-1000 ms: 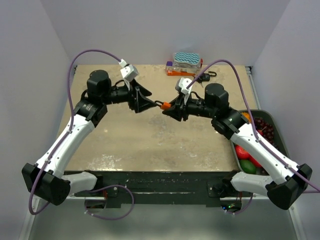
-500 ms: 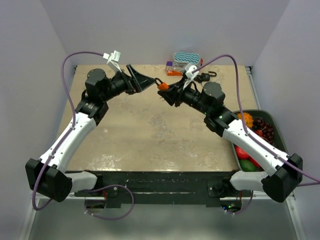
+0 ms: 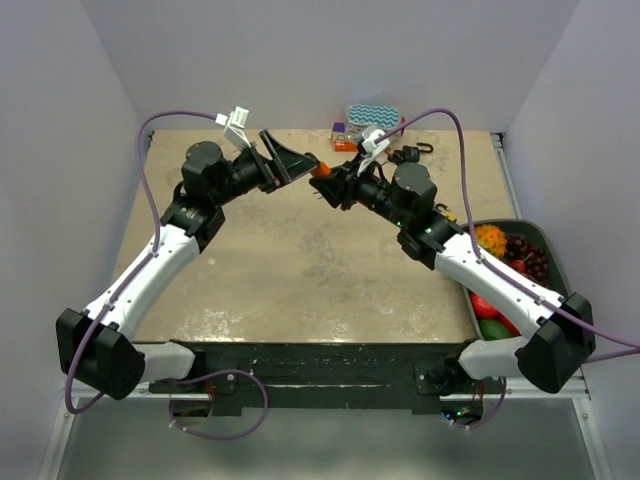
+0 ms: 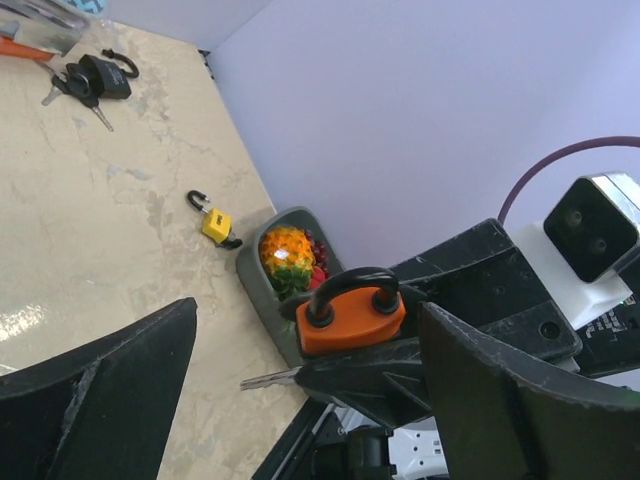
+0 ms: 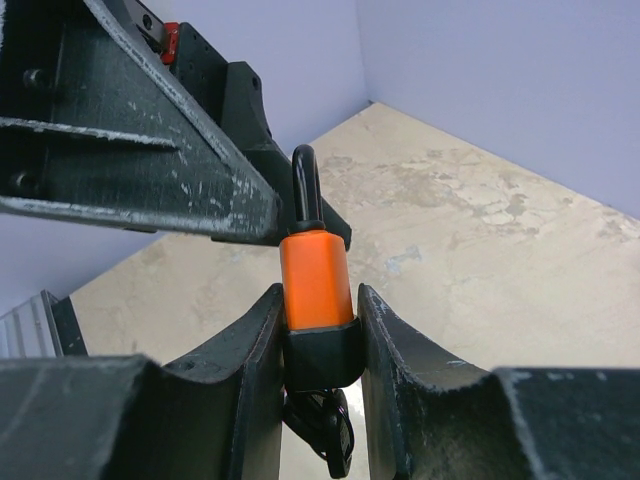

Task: Lock with the key
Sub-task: Lock the lock.

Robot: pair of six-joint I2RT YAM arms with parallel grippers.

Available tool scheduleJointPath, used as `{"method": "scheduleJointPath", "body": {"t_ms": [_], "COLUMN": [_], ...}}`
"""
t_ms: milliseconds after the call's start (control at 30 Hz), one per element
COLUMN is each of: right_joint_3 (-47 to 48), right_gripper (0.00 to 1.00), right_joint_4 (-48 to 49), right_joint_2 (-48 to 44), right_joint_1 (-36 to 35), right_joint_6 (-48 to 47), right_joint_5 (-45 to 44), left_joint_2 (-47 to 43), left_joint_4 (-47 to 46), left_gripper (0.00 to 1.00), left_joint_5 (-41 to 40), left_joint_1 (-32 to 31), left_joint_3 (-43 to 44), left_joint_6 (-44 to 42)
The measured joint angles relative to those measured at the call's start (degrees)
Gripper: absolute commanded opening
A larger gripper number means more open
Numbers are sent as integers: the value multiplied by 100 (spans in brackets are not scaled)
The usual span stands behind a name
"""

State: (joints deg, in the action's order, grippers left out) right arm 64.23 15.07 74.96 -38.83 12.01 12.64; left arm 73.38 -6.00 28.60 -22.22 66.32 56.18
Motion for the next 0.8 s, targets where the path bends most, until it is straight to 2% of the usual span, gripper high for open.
{"method": "scheduleJointPath", "body": {"t_ms": [133,167,267,433,533,633,700,800], "right_joint_3": [17,26,37,44,48,48,50,68], "right_gripper": [0,0,0,0,0,0,0,0], "right_joint_4": [44,48,55,81,98,122,136,166], "right_joint_2": [166,221,356,417,417,424,428,428], "right_joint_1": [-46,-59,-98,-188,-221,-243,-267,-275], "right_joint_6": [0,0,-7,-46,-66,-85,-107,-140], "right_joint_5": [-13,-13,-44,-192,-306,-367,-409,-420], "left_joint_2": [2,4,24,39,39,42,44,44], "left_joint_4": [0,-9,-59,-92,-127,-129,-127,-199], "left_gripper": [89,84,78,77,72,62,50,19], "left_joint_5": [-87,-90,-96,-131,-122,-118,-140,-190], "left_joint_1": [-109,-116,-140,-245,-310,-310,-299,-260], "left_joint_3": [-24,-24,-24,-96,-190,-254,-258,-323], "left_joint_6": [0,2,26,39,79,186,219,323]}}
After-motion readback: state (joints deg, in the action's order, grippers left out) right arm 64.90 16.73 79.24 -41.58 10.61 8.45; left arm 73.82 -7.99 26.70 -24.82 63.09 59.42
